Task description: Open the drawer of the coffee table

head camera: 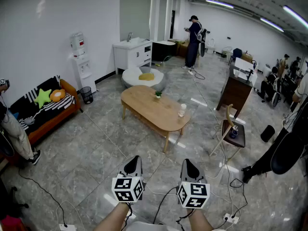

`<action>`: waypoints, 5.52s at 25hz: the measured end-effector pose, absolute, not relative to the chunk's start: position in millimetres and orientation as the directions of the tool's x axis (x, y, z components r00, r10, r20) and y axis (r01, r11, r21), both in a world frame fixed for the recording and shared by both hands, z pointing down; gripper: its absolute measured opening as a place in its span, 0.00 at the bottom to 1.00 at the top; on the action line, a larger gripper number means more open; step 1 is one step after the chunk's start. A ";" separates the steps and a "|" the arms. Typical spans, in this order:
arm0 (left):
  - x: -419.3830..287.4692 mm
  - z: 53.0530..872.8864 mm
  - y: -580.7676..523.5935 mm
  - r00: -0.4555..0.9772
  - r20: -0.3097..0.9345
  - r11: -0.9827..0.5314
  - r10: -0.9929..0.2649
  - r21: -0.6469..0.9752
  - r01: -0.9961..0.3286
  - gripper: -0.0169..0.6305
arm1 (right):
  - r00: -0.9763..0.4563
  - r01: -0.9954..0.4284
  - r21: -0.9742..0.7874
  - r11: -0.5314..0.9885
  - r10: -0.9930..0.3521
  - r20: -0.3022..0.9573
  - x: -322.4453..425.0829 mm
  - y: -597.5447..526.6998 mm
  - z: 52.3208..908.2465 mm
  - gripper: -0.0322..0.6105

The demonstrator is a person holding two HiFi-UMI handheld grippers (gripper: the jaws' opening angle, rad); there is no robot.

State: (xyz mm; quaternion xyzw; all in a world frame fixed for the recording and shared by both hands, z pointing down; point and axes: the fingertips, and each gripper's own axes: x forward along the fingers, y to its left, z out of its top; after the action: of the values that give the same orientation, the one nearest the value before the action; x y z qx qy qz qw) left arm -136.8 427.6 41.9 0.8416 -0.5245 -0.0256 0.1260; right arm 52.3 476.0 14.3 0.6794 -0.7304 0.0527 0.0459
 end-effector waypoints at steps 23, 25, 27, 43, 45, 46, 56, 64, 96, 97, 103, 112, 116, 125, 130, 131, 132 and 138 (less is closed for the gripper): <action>-158.0 43.4 428.4 0.426 0.096 -0.397 -0.900 0.225 -0.890 0.01 | -0.115 -0.992 -0.056 0.110 -0.987 0.108 31.2 472.8 19.0 0.05; -159.5 43.1 431.2 0.423 0.095 -0.395 -0.901 0.222 -0.892 0.01 | -0.125 -0.991 -0.063 0.119 -0.987 0.103 29.7 473.8 19.1 0.05; -161.6 41.6 432.6 0.419 0.092 -0.392 -0.903 0.219 -0.893 0.01 | -0.136 -0.989 -0.070 0.129 -0.985 0.102 27.9 473.7 19.0 0.16; -183.9 39.5 431.1 0.386 0.088 -0.359 -0.918 0.229 -0.905 0.01 | -0.111 -0.993 -0.059 0.105 -0.989 0.101 26.6 467.8 16.0 0.35; -183.6 38.6 431.3 0.387 0.086 -0.360 -0.918 0.226 -0.905 0.01 | -0.114 -0.992 -0.060 0.109 -0.989 0.097 27.3 467.9 15.1 0.41; -183.5 37.8 431.4 0.387 0.085 -0.361 -0.918 0.225 -0.905 0.01 | -0.115 -0.992 -0.061 0.109 -0.989 0.096 27.6 468.0 14.5 0.42; -189.6 36.3 433.8 0.387 0.078 -0.363 -0.919 0.220 -0.906 0.01 | -0.110 -0.993 -0.056 0.104 -0.987 0.117 25.4 471.2 24.6 0.72; -197.3 34.5 429.4 0.407 0.083 -0.384 -0.910 0.205 -0.900 0.01 | -0.078 -0.994 -0.080 0.071 -0.993 0.093 21.9 469.9 25.6 0.88; -255.9 70.5 332.0 0.409 0.137 -0.375 -0.902 0.223 -0.900 0.01 | 0.063 -0.993 -0.084 -0.079 -0.982 0.180 20.2 399.4 67.4 0.96; -256.7 71.6 322.2 0.403 0.138 -0.368 -0.905 0.225 -0.902 0.01 | 0.059 -0.994 -0.083 -0.075 -0.981 0.182 20.8 388.6 68.2 0.96; -254.1 73.8 253.8 0.373 0.140 -0.334 -0.917 0.240 -0.912 0.01 | 0.033 -0.995 -0.087 -0.051 -0.980 0.197 29.6 311.3 71.3 0.96; -234.2 70.7 138.8 0.360 0.152 -0.322 -0.921 0.227 -0.919 0.01 | 0.009 -0.994 -0.106 -0.030 -0.982 0.187 49.6 190.5 68.0 0.96; -220.1 78.0 94.0 0.356 0.172 -0.312 -0.919 0.239 -0.920 0.01 | 0.010 -0.994 -0.104 -0.033 -0.976 0.216 67.1 150.2 76.3 0.96; -211.8 82.0 17.1 0.361 0.182 -0.315 -0.915 0.239 -0.919 0.01 | 0.057 -0.990 -0.111 -0.084 -0.972 0.228 95.2 85.4 82.5 0.96; -207.3 82.9 -33.6 0.406 0.190 -0.359 -0.894 0.242 -0.902 0.01 | 0.098 -0.986 -0.108 -0.128 -0.964 0.248 96.1 51.8 86.6 0.96; -204.8 83.9 -45.8 0.420 0.191 -0.371 -0.887 0.245 -0.896 0.01 | 0.110 -0.984 -0.106 -0.141 -0.962 0.251 96.9 44.0 87.3 0.96; -202.5 85.5 -58.2 0.434 0.193 -0.385 -0.880 0.246 -0.890 0.01 | 0.123 -0.983 -0.104 -0.154 -0.959 0.255 97.3 36.2 88.1 0.96; -200.1 81.3 -152.0 0.530 0.189 -0.483 -0.827 0.244 -0.841 0.01 | 0.225 -0.961 -0.105 -0.257 -0.941 0.251 88.0 -25.0 80.2 0.96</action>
State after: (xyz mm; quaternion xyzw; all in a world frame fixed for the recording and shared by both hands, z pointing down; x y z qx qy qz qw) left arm -200.1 -152.0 81.3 0.8609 -0.4842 0.0228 0.1547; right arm 88.0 -25.0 80.2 0.7817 -0.6082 0.1327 0.0362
